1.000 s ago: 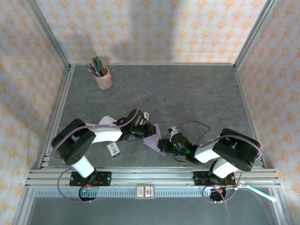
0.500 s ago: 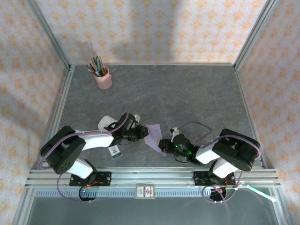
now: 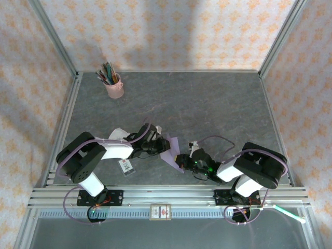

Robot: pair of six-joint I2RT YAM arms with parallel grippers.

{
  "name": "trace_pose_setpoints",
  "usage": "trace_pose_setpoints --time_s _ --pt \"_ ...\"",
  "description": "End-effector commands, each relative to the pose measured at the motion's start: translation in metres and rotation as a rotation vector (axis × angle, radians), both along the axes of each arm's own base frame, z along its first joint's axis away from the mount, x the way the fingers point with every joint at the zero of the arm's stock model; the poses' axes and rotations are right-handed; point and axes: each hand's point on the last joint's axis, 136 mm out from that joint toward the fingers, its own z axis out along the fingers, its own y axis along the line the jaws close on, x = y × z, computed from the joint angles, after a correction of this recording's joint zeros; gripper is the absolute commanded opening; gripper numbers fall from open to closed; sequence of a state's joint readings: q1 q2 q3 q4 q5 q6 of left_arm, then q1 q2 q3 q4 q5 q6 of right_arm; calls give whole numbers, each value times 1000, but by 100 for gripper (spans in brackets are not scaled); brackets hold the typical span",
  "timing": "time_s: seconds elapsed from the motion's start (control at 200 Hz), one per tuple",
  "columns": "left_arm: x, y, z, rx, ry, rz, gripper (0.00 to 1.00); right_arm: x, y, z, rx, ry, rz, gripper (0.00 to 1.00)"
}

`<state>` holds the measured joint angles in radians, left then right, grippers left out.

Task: Fold a paper plane with a square sheet of paper (pick it up from the middle)
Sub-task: Fourth fold the wing at the center of the table.

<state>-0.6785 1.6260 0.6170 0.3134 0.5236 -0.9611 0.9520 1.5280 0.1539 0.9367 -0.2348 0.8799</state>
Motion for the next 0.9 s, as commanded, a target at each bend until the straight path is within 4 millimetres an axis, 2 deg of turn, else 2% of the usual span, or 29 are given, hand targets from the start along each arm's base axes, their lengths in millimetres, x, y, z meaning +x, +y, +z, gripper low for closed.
trace_pose_setpoints --time_s 0.0,0.511,0.896 --pt "5 -12 7 -35 -18 -16 22 3 -5 -1 2 -10 -28 2" --pt "6 -19 5 -31 -15 -33 21 7 -1 5 -8 -32 -16 12" --pt "7 0 7 50 -37 22 22 7 -8 -6 -51 -7 -41 4"
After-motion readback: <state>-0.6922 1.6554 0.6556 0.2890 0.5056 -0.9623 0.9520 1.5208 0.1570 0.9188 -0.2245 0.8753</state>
